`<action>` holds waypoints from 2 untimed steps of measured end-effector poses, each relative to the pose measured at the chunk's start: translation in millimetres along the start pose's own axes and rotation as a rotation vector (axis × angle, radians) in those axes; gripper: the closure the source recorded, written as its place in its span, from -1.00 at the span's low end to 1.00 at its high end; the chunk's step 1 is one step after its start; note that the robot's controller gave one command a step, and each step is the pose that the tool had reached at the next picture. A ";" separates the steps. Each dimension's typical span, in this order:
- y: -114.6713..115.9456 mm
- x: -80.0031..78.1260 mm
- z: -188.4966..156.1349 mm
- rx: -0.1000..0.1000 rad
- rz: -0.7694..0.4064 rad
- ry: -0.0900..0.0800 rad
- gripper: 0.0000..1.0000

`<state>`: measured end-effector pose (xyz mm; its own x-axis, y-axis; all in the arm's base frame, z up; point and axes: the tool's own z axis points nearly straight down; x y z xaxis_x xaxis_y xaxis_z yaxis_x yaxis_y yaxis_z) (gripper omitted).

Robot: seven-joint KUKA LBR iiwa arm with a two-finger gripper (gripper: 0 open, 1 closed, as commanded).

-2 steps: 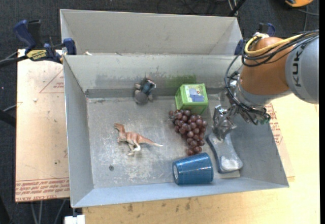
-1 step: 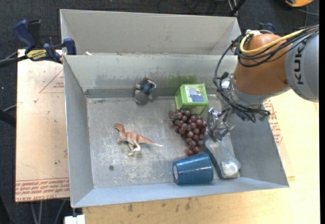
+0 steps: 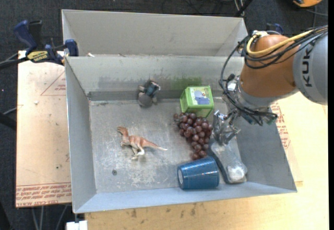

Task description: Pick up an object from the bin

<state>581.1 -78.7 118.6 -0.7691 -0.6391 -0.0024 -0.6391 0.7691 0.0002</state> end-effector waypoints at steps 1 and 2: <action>5.3 -1.0 -107.2 0.001 -0.010 -0.001 1.00; 5.2 -1.0 -107.2 0.001 -0.010 -0.001 1.00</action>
Offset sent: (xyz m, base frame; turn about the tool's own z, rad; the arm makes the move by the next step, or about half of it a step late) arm 0.0000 0.0000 0.0000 0.0000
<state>578.3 -74.3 225.7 -0.7627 -0.6467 -0.0038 -0.6467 0.7627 -0.0009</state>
